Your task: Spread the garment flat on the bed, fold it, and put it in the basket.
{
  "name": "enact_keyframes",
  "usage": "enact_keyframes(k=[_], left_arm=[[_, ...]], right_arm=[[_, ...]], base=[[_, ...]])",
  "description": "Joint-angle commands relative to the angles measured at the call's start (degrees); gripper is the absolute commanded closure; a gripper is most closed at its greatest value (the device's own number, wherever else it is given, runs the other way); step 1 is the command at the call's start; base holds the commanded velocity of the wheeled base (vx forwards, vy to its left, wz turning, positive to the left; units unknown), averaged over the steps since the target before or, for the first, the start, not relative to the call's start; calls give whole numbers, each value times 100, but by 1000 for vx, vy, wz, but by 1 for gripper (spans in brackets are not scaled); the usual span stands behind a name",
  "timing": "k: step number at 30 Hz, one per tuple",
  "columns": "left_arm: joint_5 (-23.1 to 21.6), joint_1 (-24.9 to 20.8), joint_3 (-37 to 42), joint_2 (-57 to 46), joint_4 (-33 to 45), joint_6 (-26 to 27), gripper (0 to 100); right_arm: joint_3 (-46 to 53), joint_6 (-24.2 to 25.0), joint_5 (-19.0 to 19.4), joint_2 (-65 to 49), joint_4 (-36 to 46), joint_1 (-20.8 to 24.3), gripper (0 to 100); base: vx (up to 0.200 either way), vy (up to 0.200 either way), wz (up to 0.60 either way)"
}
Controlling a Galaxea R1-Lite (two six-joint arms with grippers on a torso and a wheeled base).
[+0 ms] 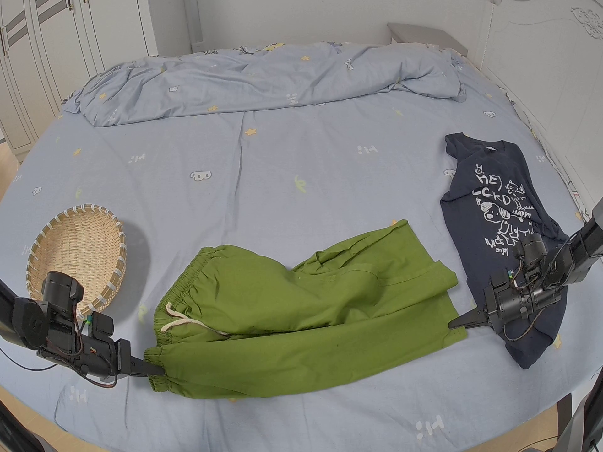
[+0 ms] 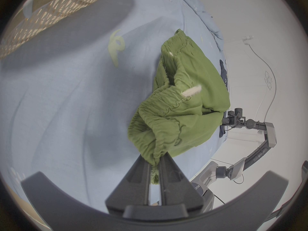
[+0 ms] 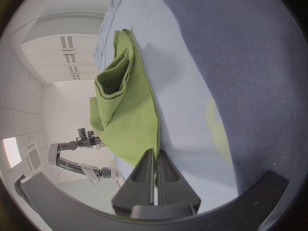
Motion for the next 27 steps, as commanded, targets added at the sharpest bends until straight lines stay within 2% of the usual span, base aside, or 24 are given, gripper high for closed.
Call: enact_keyframes(k=[1,7,11,13,14,17,18,20,21,27], left_arm=[[37,11,-65,12,11,-3,100],[362,20,-126,-40,55,-12,100],[529,11,-144,-119,161,-3,100],[529,11,-144,-137,196,6,100],[529,2,-320,-286,539,41,100],[529,-7,-610,-524,1268,190,100],[529,-7,-610,-524,1268,190,100],[538,20,-856,-743,2112,577,100],[538,55,-891,-770,2279,726,100],[863,310,-900,-691,2367,1060,100]], right_arm=[[55,-8,0,-38,-1,-32,100],[354,98,-167,-785,60,21,100],[530,159,-1520,-1436,421,417,100],[539,159,-1652,-1453,447,460,100],[838,177,-2057,-1567,482,751,100],[1224,177,-2074,-1743,394,909,100],[1224,177,-2074,-1743,394,909,100],[1532,186,-2065,-1796,210,900,100],[1655,177,-2065,-1787,113,874,100],[2402,168,-2065,-1770,-581,900,100]], base=[[0,0,0],[0,0,0],[0,0,0],[0,0,0],[0,0,0],[0,0,0],[0,0,0],[0,0,0],[0,0,0],[0,0,0]])
